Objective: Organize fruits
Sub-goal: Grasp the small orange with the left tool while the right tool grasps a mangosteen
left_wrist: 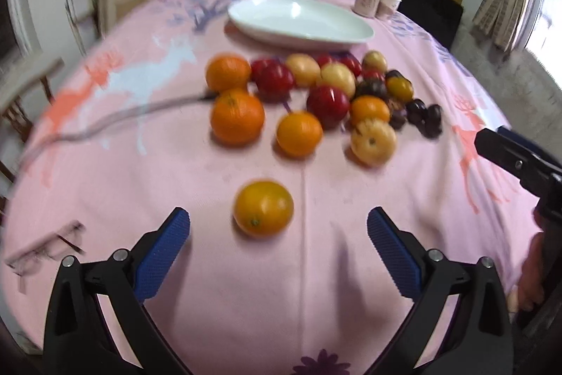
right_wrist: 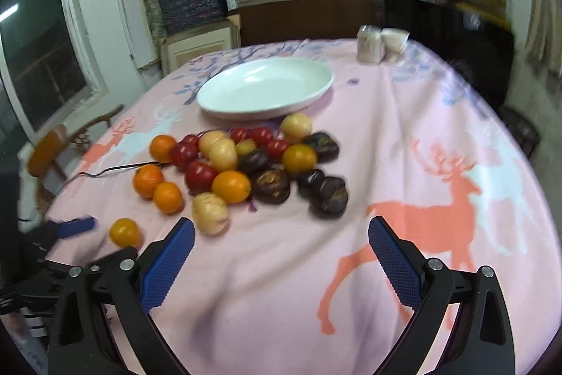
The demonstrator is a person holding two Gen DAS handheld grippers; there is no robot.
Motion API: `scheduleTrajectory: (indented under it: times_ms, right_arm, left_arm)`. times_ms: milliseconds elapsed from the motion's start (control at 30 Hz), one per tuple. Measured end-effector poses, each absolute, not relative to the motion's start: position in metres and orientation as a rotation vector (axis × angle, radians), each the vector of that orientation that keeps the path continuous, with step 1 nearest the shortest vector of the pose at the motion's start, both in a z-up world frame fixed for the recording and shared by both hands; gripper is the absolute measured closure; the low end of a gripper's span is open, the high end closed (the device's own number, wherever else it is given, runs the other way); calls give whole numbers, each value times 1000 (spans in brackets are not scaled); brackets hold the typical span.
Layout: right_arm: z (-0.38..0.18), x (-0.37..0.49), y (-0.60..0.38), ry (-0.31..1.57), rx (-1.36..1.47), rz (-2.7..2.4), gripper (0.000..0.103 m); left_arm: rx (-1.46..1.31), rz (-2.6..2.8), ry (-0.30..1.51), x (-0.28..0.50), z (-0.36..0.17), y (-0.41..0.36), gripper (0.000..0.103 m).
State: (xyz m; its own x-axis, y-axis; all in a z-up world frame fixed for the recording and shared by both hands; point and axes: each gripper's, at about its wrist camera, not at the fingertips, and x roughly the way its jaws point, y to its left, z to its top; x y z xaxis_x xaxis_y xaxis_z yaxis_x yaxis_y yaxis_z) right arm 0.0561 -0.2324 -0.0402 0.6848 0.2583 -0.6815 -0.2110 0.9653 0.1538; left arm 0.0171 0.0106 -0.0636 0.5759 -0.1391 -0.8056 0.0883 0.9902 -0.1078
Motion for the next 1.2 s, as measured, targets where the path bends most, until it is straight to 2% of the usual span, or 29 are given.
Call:
scheduleTrajectory:
  times_ms: [100,133,167,233,367,400,467,500,867,933,1000,1133,1200]
  right_arm:
    - [-48,59,-235,781,80,249,3]
    - [-50,60,-234,783,75,240,3]
    - [-52,61,-234,786,72,235,3]
    - [-56,65,-234,795,76,230,3]
    - [-61,69,-236,799,84,239,3]
    - [-61,70,-236,799,83,239,3]
    - [-63,70,-239,798,81,233,3]
    - [-64,70,-244,797,84,234,3]
    - [-70,77,-252,795,42,197,6]
    - [-69,81,-253,798,20,189,10]
    - [-68,88,-253,802,-18,186,21]
    - [-69,106,-252,814,-73,194,28]
    - [-73,116,-250,838,-71,209,35]
  left_arm:
    - [-74,-130,946,18,-70,16,5]
    - [-79,-134,941,19,-70,17,10]
    - [-85,-138,939,22,-70,18,21]
    - [-83,-147,956,28,-73,18,29]
    - [-59,-135,957,33,-80,17,35]
    - [-58,-134,952,33,-79,17,40]
    - [-51,-130,949,36,-79,17,61]
    - [-53,-132,947,37,-79,17,64]
    - [-37,-145,911,31,-79,17,66]
    - [-41,-146,908,30,-79,18,66]
    - [-47,-152,909,30,-80,20,66]
    - [-52,-158,909,30,-79,21,66]
    - [-56,-165,911,30,-79,21,66]
